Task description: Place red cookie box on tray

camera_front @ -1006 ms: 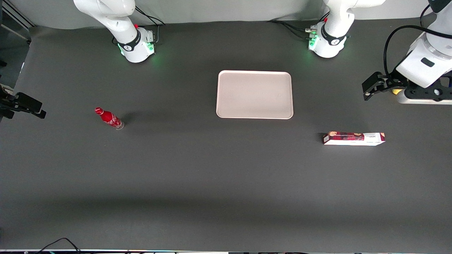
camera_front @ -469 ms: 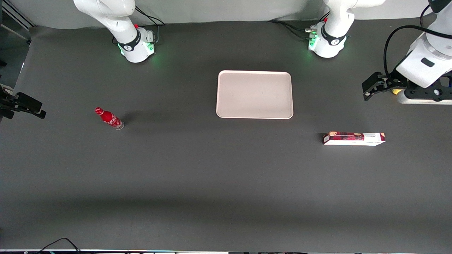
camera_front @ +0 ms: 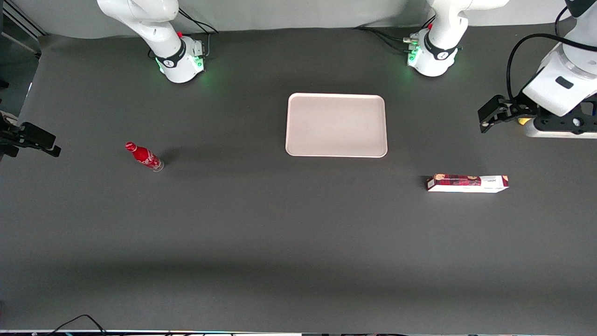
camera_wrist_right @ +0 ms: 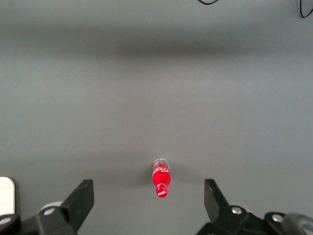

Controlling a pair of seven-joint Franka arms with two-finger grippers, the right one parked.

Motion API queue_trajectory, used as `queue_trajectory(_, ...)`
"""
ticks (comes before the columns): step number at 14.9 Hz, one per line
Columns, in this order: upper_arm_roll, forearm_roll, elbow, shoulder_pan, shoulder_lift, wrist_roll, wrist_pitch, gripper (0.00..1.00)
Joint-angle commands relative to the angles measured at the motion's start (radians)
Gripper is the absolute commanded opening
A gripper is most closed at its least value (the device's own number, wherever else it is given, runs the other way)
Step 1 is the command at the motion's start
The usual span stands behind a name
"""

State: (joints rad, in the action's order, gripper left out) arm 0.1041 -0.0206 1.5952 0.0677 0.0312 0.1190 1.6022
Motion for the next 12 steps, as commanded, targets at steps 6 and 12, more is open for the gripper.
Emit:
queue_trajectory(6, -0.029, -0.01, -0.003, -0.006, -0.011, -0.296, -0.031, 1.0)
queue_trajectory(12, -0.084, -0.019, 0.045, -0.014, -0.043, -0.914, 0.002, 1.0)
